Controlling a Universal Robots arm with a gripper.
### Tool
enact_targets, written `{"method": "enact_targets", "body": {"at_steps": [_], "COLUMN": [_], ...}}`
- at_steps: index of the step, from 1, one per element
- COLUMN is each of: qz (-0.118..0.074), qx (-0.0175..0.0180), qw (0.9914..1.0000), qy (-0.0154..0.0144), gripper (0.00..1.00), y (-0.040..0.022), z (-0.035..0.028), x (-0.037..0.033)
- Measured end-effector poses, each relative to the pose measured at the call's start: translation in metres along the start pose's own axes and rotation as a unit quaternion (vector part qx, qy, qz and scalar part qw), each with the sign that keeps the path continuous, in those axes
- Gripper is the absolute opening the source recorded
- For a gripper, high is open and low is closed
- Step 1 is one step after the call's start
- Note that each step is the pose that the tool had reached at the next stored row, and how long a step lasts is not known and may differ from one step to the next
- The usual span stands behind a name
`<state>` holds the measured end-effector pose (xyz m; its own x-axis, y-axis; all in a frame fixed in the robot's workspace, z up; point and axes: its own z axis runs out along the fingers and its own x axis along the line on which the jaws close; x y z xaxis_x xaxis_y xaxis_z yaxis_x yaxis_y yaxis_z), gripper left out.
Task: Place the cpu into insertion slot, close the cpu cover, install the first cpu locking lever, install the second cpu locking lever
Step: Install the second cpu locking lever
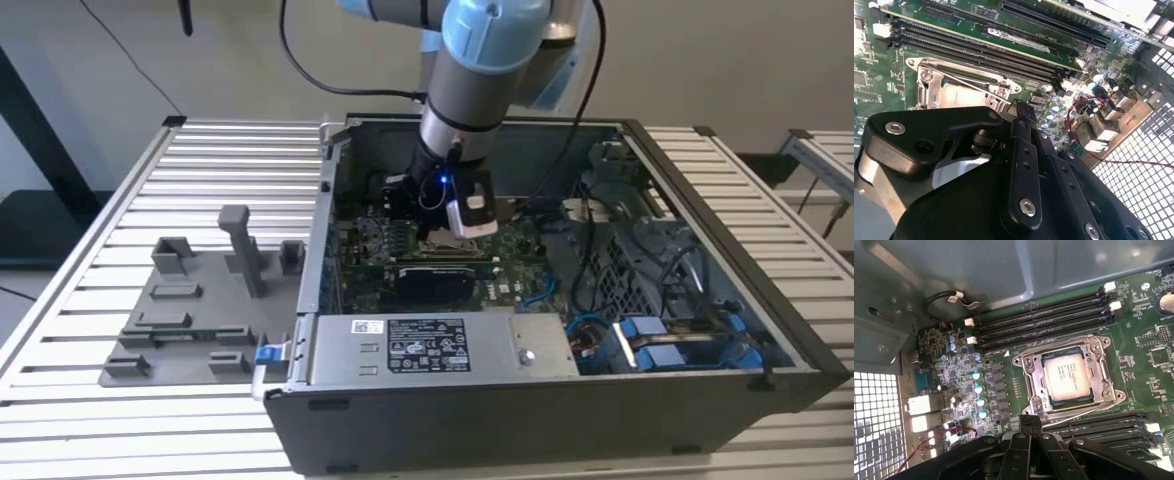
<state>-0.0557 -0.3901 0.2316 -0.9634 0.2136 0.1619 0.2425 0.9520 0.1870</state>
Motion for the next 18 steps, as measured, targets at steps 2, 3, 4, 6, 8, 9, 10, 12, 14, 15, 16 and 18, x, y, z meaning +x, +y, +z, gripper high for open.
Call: {"method": "enact_targets", "body": {"at_steps": [2,3,4,6,8,9,10,12,14,15,16,18], "qz": [0.000,0.000,0.001,0.002,0.003,0.004,0.004,0.006,0.006,0.007,0.007,0.007], "qx": [-0.0001,-0.0001,-0.0002,-0.0003,-0.0005,-0.0006,-0.0007,-0.0008,-0.0008,-0.0009,-0.0009,-0.0008], "qw": [1.00000,1.00000,1.00000,1.00000,1.00000,0.99999,0.99999,0.99998,0.99998,0.99998,0.99997,0.99997], "qy": [-0.0001,-0.0001,-0.0002,-0.0004,-0.0006,-0.0007,-0.0009,-0.0011,-0.0013,-0.0013,-0.0014,-0.0015], "gripper": [0.11,0.11,0.11,0.11,0.11,0.11,0.11,0.11,0.11,0.11,0.11,0.11], "y": [-0.0001,-0.0002,-0.0002,-0.0004,-0.0010,-0.0012,-0.0013,-0.0015,-0.0013,-0.0010,-0.0005,0.0005], "z": [0.0013,0.0020,0.0026,0.0040,0.0055,0.0063,0.0072,0.0086,0.0094,0.0099,0.0106,0.0119], "x": [0.0000,0.0000,0.0002,0.0010,0.0021,0.0025,0.0029,0.0033,0.0034,0.0034,0.0036,0.0039]}}
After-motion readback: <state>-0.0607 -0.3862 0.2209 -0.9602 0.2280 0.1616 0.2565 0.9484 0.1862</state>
